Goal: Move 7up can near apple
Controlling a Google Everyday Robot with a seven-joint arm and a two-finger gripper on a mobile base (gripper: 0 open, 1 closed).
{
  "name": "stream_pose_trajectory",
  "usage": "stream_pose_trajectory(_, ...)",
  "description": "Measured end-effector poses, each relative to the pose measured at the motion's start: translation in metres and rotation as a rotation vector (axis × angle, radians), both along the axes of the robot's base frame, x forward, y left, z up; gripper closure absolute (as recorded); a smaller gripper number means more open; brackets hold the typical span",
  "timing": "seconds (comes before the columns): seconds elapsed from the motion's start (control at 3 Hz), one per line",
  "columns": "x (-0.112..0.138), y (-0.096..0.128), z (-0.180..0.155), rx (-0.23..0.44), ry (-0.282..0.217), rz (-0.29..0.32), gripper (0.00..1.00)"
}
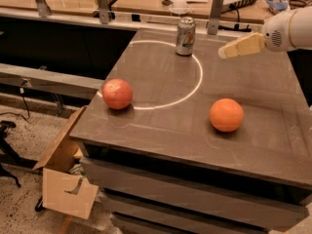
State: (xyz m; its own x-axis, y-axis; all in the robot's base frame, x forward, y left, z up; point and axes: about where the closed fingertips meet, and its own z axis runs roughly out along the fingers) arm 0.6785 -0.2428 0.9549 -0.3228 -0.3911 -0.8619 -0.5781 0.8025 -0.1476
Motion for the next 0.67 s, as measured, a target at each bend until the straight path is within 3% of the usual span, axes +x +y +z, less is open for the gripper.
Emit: stream_pose_trajectory(0.67, 0.075, 0.041, -0.031, 0.085, -0.008, 0.018, 0.00)
